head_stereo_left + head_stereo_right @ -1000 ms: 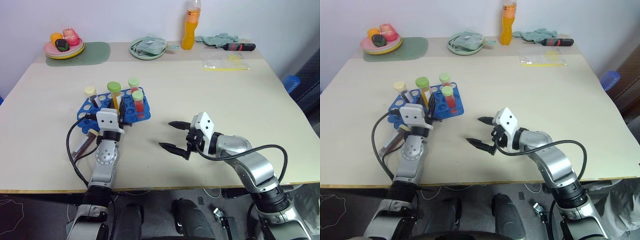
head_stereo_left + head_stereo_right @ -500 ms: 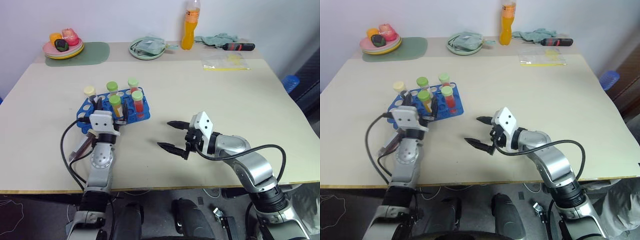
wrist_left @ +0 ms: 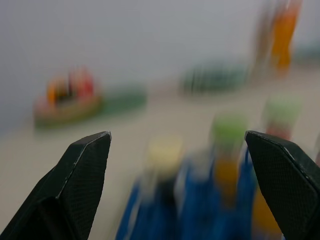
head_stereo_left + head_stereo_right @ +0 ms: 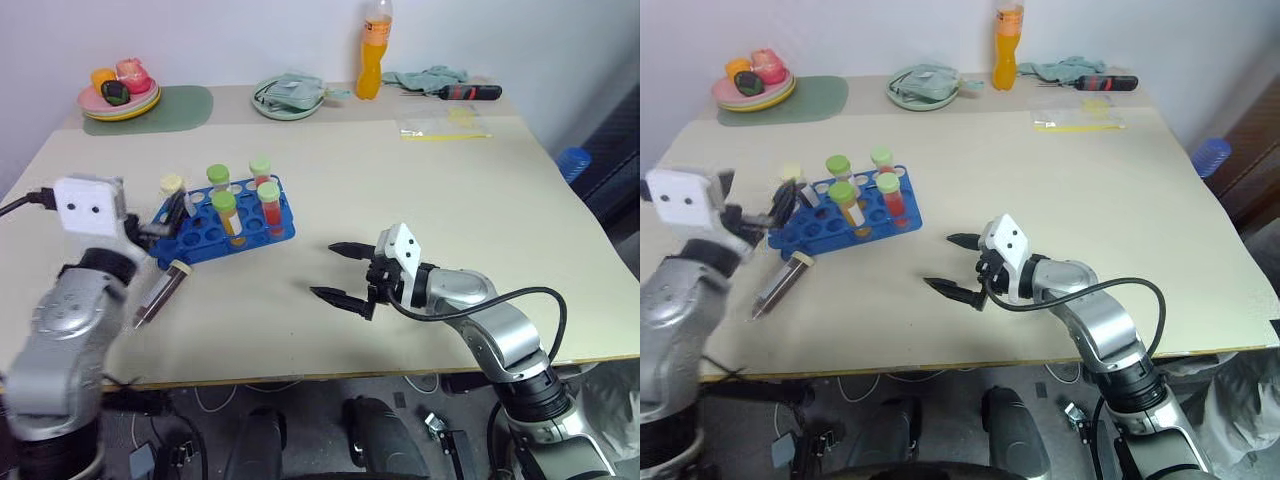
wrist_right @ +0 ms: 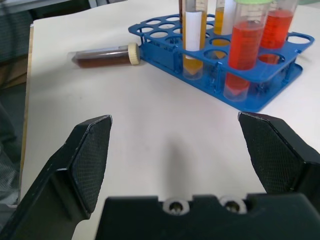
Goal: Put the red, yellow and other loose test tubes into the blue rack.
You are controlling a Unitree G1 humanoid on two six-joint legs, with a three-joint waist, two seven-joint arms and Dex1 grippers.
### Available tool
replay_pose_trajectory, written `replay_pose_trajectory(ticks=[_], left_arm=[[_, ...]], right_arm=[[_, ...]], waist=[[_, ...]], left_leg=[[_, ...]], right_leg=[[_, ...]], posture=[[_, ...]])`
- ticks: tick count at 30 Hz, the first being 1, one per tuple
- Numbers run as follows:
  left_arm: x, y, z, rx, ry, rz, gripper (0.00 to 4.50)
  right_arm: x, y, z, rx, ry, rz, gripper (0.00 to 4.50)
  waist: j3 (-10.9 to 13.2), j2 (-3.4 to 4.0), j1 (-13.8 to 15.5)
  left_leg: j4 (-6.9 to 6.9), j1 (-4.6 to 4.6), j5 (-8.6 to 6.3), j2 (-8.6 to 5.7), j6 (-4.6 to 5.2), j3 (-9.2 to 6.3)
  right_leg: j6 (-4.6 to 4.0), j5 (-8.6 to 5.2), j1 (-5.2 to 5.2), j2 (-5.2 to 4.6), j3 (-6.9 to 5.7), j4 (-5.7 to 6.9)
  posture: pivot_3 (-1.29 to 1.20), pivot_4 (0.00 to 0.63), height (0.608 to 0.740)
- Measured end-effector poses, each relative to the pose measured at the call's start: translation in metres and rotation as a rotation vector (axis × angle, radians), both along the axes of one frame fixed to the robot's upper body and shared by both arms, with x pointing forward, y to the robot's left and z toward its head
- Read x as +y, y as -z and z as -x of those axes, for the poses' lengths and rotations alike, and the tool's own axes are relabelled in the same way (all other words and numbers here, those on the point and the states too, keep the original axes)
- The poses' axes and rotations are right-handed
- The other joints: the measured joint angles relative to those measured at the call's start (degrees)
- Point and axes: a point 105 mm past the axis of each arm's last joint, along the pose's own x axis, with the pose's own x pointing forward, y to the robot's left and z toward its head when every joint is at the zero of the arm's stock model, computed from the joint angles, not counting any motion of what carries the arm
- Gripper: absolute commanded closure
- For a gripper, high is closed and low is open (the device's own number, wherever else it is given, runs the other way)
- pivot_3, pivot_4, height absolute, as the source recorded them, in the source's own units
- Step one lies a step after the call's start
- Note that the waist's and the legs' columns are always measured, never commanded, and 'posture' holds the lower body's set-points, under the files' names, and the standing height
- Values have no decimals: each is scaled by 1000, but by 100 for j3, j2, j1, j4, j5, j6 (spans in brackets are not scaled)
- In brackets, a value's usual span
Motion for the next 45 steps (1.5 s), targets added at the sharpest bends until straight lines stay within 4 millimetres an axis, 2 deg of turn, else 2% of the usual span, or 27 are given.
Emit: replay_pose_trajectory(ticks=[3, 8, 12, 16, 19, 21, 24, 25, 27, 30, 32, 33, 36, 38, 41, 43, 45], left_arm=[[18, 14, 17, 292, -24, -98, 106], [8, 35, 30, 651, 118, -92, 106], [10, 48, 29, 808, 129, -139, 106], [9, 58, 14, 865, 133, -88, 106], [2, 70, 7, 919, 155, -74, 844], [-3, 78, 4, 947, 166, -78, 1799], [-4, 79, 0, 953, 169, -89, 3357], [-4, 79, -1, 952, 172, -93, 3690], [-4, 79, 0, 948, 185, -104, 3727], [1, 81, 12, 928, 254, -182, 3727], [-6, 77, 12, 804, 352, -208, 3727], [-15, 70, 8, 679, 417, -199, 3727], [-37, 35, 0, 268, 522, -145, 3727], [-33, 1, -3, -12, 467, 30, 3727], [-19, -25, -8, -287, 314, 228, 3727], [-4, -28, -12, -423, 83, 151, 3727], [-3, -25, -14, -458, 2, 51, 3727]], right_arm=[[0, 1, 1, 7, -11, 2, 0], [6, 2, 0, 1, -41, 7, 0], [6, 4, -2, 7, -36, 12, 0], [4, 5, -2, 6, -27, 15, 0], [4, 7, -1, 8, -17, 17, 0], [3, 9, 0, 10, -6, 19, 0], [3, 8, 2, 1, 0, 15, 0], [3, 7, 2, -1, 3, 14, 0], [3, 8, 3, 1, 9, 13, 0], [1, 9, 4, 2, 17, 15, 0], [0, 9, 4, 2, 18, 18, 0], [0, 9, 4, 0, 17, 18, 0], [1, 8, 4, -2, 9, 17, 0], [1, 8, 4, -2, 7, 14, 0], [3, 6, 3, -5, 2, 10, 0], [4, 5, 3, -6, -6, 7, 0], [4, 6, 2, 0, -6, 8, 0]], waist=[[2, -1, -8], [3, -13, -2], [6, -7, -6], [5, -8, 3], [5, -9, 6], [5, -9, 6], [5, -8, -11], [4, -7, -11], [4, -7, -4], [5, -6, -34], [7, -2, -6], [8, 0, 12], [4, -8, 82], [2, -10, 129], [-3, -12, 166], [-7, -19, 173], [-8, -19, 171]], left_leg=[[-3, 1, 0, -1, 0, 0], [-4, -1, 0, -2, -1, 0], [-10, -1, 0, -2, -1, 3], [-8, -4, 0, -3, -1, 4], [-7, -7, 0, -4, -1, 6], [-7, -8, 0, -3, -1, 5], [-8, -6, 0, -3, -1, 6], [-8, -5, 0, -3, -1, 6], [-7, -5, 0, -3, -1, 6], [-11, -8, 0, -1, -1, 13], [-12, -10, 0, 0, -2, 15], [-13, -9, 1, 1, -2, 21], [-4, -14, 1, 0, -2, 18], [2, -12, 0, -1, -1, 21], [7, -9, 0, -4, 0, 17], [8, -8, -1, -6, 0, 17], [5, -6, -1, -6, 0, 17]], right_leg=[[-1, -1, -2, 0, -1, 0], [-2, -1, -2, -2, -3, -4], [-4, -2, -7, -2, -1, -4], [-4, -2, -9, -3, -1, -4], [-3, -2, -10, -5, 1, -6], [-3, -2, -11, -4, 0, -6], [-3, -2, -13, -2, 3, -2], [-3, -2, -13, -2, 3, -2], [-3, -2, -13, -2, 3, -1], [-4, -2, -20, -5, 9, -2], [-5, -3, -21, -9, 9, -3], [-7, -3, -22, -13, 11, -6], [-9, -3, -16, -15, 6, -13], [-4, -1, -12, -12, 8, -14], [0, 1, -6, -14, 8, -9], [2, 3, -4, -14, 10, -12], [1, 3, -4, -13, 10, -11]], posture=[[0, 150, 740], [0, 150, 740], [0, 150, 740], [0, 150, 740], [0, 150, 740], [0, 150, 740], [0, 150, 740], [0, 150, 740], [0, 150, 740], [0, 150, 740], [0, 150, 740], [0, 150, 740], [0, 150, 740], [0, 150, 740], [0, 150, 740], [0, 150, 740], [0, 150, 740]])
